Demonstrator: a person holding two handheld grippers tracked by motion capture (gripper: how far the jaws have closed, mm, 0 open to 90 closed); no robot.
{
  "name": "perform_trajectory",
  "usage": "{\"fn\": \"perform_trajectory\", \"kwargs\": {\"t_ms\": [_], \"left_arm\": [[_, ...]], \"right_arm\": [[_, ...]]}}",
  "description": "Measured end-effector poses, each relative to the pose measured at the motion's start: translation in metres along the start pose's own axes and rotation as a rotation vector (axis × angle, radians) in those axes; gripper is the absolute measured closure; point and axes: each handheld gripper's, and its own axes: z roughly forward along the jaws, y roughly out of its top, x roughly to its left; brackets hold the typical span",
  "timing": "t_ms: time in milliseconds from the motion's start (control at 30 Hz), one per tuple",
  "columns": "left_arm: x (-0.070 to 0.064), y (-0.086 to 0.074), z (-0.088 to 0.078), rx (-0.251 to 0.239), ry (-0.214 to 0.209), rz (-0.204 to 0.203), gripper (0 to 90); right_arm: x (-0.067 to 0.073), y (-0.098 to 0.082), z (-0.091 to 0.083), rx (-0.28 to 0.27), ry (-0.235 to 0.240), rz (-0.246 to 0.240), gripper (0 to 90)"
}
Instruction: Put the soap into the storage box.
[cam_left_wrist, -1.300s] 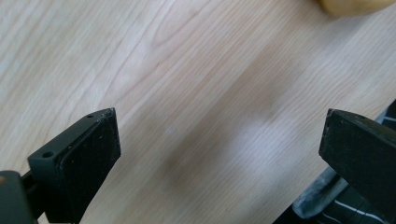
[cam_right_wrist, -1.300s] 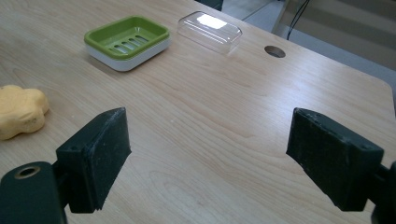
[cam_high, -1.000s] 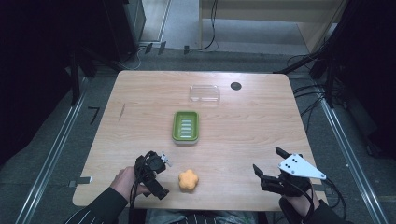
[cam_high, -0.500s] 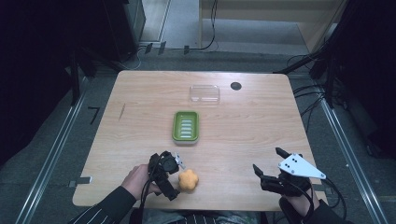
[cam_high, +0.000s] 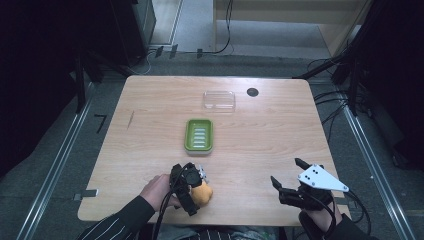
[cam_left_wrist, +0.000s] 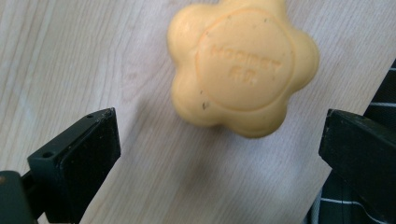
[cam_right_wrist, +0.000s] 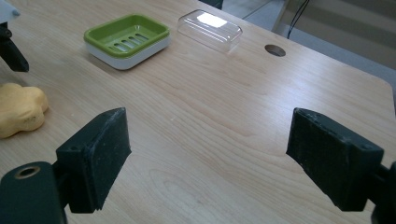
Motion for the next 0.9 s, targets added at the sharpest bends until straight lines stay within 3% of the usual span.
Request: {"fn": "perform_trajectory", "kwargs": {"t_ms": [100, 133, 300, 500, 667, 767, 900], "left_arm": [[-0.002, 0.005, 0.001, 0.009, -0.007, 0.028, 1.0], [-0.003, 0.007, 0.002, 0.017, -0.016, 0.049, 3.3], [-0.006, 0.011, 0.001, 0.011, 0.006, 0.072, 20.1], [-0.007, 0.016, 0.004, 0.028, 0.005, 0.110, 30.0], [-0.006, 0.016, 0.005, 0.031, -0.005, 0.116, 31.5], [-0.006, 0.014, 0.007, 0.027, 0.021, 0.114, 37.7], [-0.005, 0.013, 0.007, 0.021, 0.019, 0.108, 39.9]], "right_arm": [[0.000, 0.000, 0.000, 0.000, 0.001, 0.001, 13.6], [0.000, 0.000, 0.000, -0.001, 0.001, 0.001, 13.6], [0.000, 0.000, 0.000, 0.000, 0.001, 0.005, 13.6], [0.000, 0.000, 0.000, 0.000, 0.001, 0.003, 13.6], [0.000, 0.000, 0.000, -0.001, 0.002, 0.004, 13.6], [0.000, 0.000, 0.000, -0.001, 0.002, 0.003, 13.6], [0.000, 0.000, 0.000, -0.002, 0.002, 0.005, 13.6]]}}
